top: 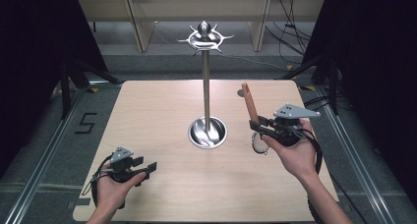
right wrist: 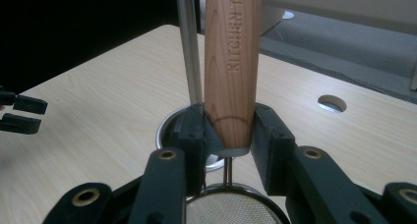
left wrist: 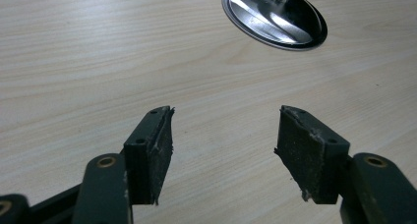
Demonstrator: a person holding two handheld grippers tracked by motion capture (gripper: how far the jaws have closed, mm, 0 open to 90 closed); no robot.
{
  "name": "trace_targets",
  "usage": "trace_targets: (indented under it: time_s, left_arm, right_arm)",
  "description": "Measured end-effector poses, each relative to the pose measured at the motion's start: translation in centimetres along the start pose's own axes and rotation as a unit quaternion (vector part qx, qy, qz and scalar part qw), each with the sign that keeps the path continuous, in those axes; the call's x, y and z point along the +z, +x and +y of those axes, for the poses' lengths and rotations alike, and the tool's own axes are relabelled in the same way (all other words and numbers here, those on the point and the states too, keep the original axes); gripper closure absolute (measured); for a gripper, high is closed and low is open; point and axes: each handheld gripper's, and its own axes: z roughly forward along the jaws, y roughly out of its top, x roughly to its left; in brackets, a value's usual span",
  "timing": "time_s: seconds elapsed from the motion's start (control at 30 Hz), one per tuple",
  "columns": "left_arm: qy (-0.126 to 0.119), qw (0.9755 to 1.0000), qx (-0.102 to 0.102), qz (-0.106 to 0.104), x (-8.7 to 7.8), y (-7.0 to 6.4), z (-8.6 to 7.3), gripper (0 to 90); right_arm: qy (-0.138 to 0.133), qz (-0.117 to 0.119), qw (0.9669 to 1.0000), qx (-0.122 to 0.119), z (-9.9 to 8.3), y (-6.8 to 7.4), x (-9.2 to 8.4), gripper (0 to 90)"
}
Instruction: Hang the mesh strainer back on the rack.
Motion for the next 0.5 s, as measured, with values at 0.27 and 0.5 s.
trace_targets:
  time_s: [0.27, 0.5]
  left_arm:
    - [-0.003, 1.0000, 0.001, 0.001, -0.2, 0.2, 0.1, 37.6]
    - [-0.003, 1.0000, -0.003, -0.001, -0.2, 0.0, 0.1, 37.5]
  right_arm:
    - [-0.021, -0.003, 0.9998, -0.001, 0.4, 0.4, 0.7, 69.6]
    - [-0.030, -0.004, 0.9995, -0.011, 1.5, 0.4, 0.6, 69.6]
